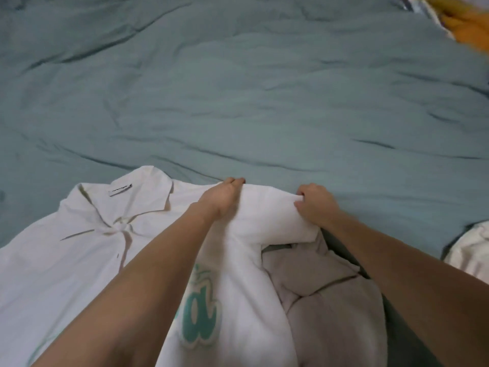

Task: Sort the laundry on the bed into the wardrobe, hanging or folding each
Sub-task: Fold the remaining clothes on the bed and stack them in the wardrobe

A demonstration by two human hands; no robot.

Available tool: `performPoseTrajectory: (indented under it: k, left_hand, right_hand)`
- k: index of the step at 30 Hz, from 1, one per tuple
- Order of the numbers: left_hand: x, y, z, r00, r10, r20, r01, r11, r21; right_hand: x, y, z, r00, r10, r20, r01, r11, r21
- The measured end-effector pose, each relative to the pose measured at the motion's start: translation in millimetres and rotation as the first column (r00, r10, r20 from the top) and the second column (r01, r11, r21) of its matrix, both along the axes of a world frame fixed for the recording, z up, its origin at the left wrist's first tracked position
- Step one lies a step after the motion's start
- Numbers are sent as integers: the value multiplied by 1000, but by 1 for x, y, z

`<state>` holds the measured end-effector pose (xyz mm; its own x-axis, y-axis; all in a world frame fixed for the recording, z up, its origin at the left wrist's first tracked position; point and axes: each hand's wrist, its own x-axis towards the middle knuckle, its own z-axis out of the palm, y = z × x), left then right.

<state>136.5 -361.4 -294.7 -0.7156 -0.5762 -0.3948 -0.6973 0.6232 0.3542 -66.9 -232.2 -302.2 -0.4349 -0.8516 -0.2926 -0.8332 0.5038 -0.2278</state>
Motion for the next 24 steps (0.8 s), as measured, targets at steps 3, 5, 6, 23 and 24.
performPoseTrajectory:
  k: [3, 5, 6, 23, 24]
  left_hand:
    - [-14, 0, -5, 982, 139, -127, -148, 987, -66]
    - [-18, 3, 0, 889, 357, -287, -366, 930, 24]
    - [-18, 4, 5, 815, 472, -335, -449, 881, 148]
    - [261, 77, 60, 661, 723, -203, -715, 688, 124]
    - [278, 86, 53, 770, 622, -142, -628, 778, 0]
  right_hand:
    - [-3, 6, 16, 988, 0, 156, 31, 980, -197]
    - [2, 13, 34, 976, 16, 217, 58, 941, -333]
    - [6, 16, 43, 970, 39, 241, 59, 919, -389]
    - [291, 38, 48, 802, 438, 406, -536, 827, 168]
    - [297, 42, 43, 813, 456, 361, -547, 812, 206]
